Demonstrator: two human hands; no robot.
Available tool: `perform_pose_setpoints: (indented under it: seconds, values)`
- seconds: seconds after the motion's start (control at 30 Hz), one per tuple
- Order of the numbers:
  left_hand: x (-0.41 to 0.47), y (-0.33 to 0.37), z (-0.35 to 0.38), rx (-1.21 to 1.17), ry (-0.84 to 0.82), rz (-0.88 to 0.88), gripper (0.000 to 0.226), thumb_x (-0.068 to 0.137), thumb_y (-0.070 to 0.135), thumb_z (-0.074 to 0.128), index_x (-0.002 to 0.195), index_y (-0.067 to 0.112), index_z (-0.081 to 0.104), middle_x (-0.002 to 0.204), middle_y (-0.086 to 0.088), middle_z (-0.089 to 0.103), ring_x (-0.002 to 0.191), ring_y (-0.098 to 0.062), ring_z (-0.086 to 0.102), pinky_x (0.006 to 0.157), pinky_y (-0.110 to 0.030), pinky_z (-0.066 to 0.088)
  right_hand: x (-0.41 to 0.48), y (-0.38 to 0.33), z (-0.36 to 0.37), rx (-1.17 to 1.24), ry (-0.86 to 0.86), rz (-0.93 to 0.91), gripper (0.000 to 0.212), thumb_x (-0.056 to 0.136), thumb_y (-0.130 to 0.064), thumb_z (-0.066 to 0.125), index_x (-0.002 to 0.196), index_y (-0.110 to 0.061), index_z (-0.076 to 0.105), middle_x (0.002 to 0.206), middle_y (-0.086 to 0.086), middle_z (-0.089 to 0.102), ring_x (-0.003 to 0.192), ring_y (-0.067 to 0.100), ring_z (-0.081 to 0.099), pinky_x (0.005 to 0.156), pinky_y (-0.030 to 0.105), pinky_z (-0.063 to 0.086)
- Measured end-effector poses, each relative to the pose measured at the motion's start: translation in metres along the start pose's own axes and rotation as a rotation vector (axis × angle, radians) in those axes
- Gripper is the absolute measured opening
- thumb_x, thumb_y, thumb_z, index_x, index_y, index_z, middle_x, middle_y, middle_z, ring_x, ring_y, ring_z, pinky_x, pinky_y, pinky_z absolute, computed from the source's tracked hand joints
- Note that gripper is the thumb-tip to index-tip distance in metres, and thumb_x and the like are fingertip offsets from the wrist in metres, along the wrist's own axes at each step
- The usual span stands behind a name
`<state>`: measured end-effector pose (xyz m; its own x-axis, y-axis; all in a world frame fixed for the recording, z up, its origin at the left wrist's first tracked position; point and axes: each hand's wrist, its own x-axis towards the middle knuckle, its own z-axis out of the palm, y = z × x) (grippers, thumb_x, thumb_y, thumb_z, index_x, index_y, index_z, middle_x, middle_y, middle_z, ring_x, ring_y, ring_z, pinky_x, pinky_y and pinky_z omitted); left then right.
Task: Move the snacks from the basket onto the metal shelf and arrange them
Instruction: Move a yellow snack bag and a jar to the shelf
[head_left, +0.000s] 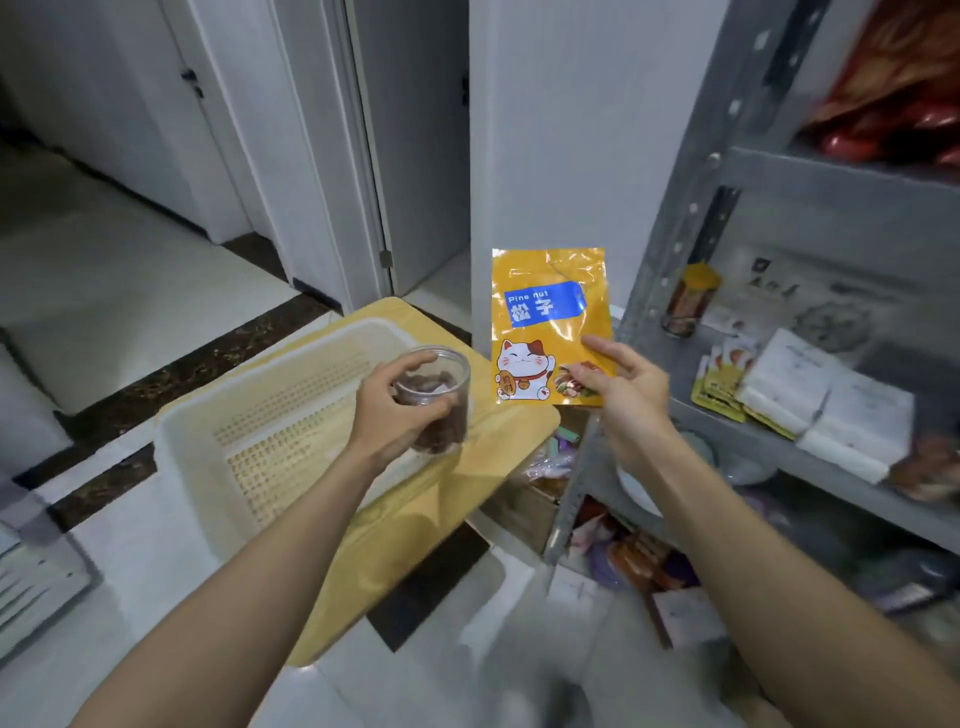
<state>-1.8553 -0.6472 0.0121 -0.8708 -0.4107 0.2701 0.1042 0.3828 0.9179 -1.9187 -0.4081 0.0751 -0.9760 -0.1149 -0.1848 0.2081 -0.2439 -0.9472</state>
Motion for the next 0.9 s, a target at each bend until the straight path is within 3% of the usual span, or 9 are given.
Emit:
perform_pose_setpoints:
  seconds: [0.1, 0.17, 0.43, 0.6, 0.73, 0.9]
  values:
    - [-0.018, 0.026, 0.026, -0.009, -0.08, 0.041, 0.057, 0.054, 0.048, 0.078, 0.108, 0.033, 0.068, 0.119, 0.006, 0.065, 0.106, -0.007, 0.059, 0.091, -0.028, 0.051, -0.03, -0.017, -0.036, 0.034, 0.052, -0.054, 0.038, 0.083, 0.009, 0.068, 0.114, -0.014, 0.066, 0.107, 0.009, 0.07, 0.078, 0.018, 0.075, 0.063, 0.027, 0.06]
    - [-0.03, 0.044, 0.046, -0.012, -0.138, 0.075, 0.056, 0.055, 0.047, 0.077, 0.109, 0.035, 0.068, 0.117, 0.005, 0.065, 0.104, -0.006, 0.059, 0.092, -0.034, 0.052, -0.048, -0.028, -0.062, 0.031, 0.086, -0.103, 0.037, 0.082, 0.009, 0.068, 0.111, -0.014, 0.067, 0.102, 0.007, 0.072, 0.077, 0.017, 0.074, 0.066, 0.027, 0.061]
    - [-0.094, 0.133, 0.157, -0.053, -0.328, 0.238, 0.056, 0.058, 0.047, 0.081, 0.111, 0.035, 0.069, 0.114, 0.004, 0.068, 0.104, -0.011, 0.063, 0.093, -0.04, 0.053, -0.124, -0.072, -0.203, 0.028, 0.234, -0.196, 0.033, 0.082, 0.004, 0.072, 0.104, -0.02, 0.069, 0.11, 0.005, 0.071, 0.084, 0.015, 0.074, 0.072, 0.028, 0.06]
    - [-0.154, 0.2, 0.239, -0.101, -0.405, 0.311, 0.053, 0.058, 0.05, 0.08, 0.109, 0.043, 0.065, 0.117, 0.002, 0.065, 0.104, -0.006, 0.062, 0.092, -0.028, 0.051, -0.184, -0.104, -0.316, 0.002, 0.316, -0.236, 0.031, 0.083, 0.001, 0.072, 0.102, -0.023, 0.07, 0.11, 0.006, 0.072, 0.088, 0.019, 0.074, 0.082, 0.039, 0.06]
    - [-0.2, 0.249, 0.303, -0.101, -0.455, 0.413, 0.051, 0.062, 0.048, 0.08, 0.11, 0.04, 0.065, 0.119, 0.007, 0.065, 0.106, -0.006, 0.062, 0.094, -0.031, 0.052, -0.231, -0.134, -0.402, -0.02, 0.378, -0.264, 0.032, 0.082, -0.002, 0.073, 0.108, -0.021, 0.07, 0.108, 0.005, 0.072, 0.084, 0.017, 0.075, 0.073, 0.03, 0.06]
    - [-0.248, 0.312, 0.375, -0.153, -0.521, 0.472, 0.048, 0.061, 0.053, 0.075, 0.107, 0.041, 0.066, 0.113, 0.008, 0.066, 0.104, -0.007, 0.061, 0.091, -0.03, 0.051, -0.28, -0.168, -0.487, -0.015, 0.462, -0.302, 0.034, 0.08, -0.003, 0.074, 0.11, -0.019, 0.071, 0.112, 0.007, 0.071, 0.083, 0.019, 0.075, 0.072, 0.032, 0.059]
